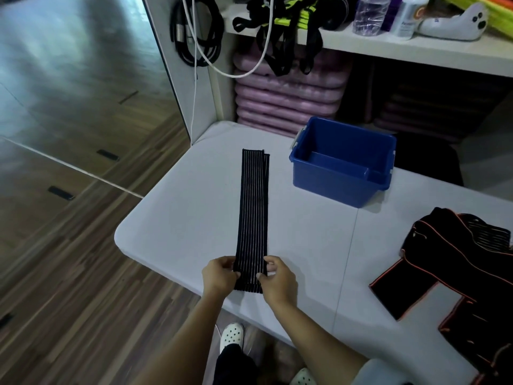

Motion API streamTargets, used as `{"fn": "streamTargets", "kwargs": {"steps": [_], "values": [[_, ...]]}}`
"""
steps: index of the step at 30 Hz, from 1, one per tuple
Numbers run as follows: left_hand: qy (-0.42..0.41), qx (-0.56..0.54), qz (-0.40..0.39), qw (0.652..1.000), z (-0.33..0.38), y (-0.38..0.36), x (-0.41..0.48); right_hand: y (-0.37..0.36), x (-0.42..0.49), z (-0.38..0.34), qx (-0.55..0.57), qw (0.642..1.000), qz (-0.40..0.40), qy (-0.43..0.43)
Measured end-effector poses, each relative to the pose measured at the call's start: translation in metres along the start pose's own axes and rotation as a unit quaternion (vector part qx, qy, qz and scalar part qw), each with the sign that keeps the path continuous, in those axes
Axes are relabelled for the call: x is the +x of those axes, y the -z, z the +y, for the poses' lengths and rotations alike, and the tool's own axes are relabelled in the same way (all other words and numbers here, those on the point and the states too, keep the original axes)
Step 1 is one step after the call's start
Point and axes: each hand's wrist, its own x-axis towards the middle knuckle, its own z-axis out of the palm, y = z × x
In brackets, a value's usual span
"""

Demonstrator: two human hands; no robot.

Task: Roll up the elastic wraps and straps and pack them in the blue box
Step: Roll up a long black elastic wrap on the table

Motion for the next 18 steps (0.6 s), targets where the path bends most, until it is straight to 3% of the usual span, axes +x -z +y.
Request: {"fn": "streamTargets", "kwargs": {"steps": [11,18], "values": [[0.004,-0.008,-0.023,1.0,-0.001,0.004,0.0,0.002,0.007,0.002,0.022,0.998,-0.05,-0.038],[-0.04,-0.032,-0.014,0.999,0.044,0.026,0.048,0.011,0.06,-0.033,-0.004,0.999,-0.012,-0.048]]}}
